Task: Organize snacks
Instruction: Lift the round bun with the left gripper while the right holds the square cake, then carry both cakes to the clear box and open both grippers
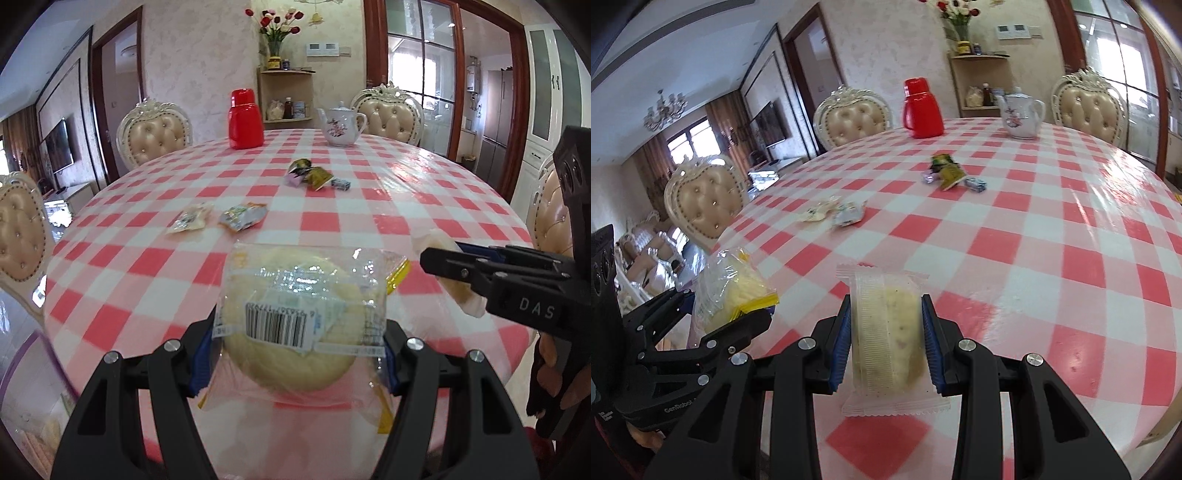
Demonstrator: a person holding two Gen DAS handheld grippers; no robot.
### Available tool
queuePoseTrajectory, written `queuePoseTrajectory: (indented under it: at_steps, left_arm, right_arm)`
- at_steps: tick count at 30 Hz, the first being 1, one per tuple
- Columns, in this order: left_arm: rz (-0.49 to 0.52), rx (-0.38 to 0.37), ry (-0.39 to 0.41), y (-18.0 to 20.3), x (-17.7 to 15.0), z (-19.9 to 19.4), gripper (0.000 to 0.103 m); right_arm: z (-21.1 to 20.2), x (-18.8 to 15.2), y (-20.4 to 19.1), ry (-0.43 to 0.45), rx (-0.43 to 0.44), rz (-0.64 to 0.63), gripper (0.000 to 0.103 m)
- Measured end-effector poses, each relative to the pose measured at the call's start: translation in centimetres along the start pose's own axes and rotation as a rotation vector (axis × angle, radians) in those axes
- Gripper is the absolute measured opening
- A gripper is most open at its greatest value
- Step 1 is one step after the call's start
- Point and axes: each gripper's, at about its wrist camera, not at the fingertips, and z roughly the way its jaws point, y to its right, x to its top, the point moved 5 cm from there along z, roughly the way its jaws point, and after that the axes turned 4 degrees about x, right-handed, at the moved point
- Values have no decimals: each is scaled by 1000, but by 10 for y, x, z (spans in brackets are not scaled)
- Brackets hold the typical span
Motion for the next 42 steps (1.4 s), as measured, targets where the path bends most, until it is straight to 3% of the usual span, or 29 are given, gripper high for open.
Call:
queuePoseTrajectory:
  at_steps: [8, 15, 25, 29, 32, 38, 41, 42]
  left_arm:
    - [-49, 56, -4, -44, -19, -25, 68]
    - [-81, 108, 15, -82, -15, -38, 69]
    - [-98, 316, -42, -177, -28, -52, 69]
    - [-116, 380, -119, -215, -45, -48, 69]
    - [-109, 471, -200, -247, -62, -45, 69]
    - [-138, 548, -281, -289, -83, -48, 72]
    - [-158, 650, -302, -308, -89, -56, 82]
    - [-170, 707, -297, -314, -88, -61, 83]
  right_arm:
    - [13, -8, -50, -39, 70, -79, 35]
    - [24, -5, -97, -71, 127, -149, 35]
    - [41, -9, -202, -104, 227, -381, 35]
    - [56, -20, -243, -149, 268, -466, 35]
    - [64, -30, -271, -171, 302, -525, 35]
    - [86, -60, -325, -266, 449, -598, 36]
    - [90, -71, -338, -298, 560, -579, 46]
    - [89, -72, -339, -291, 561, -574, 53]
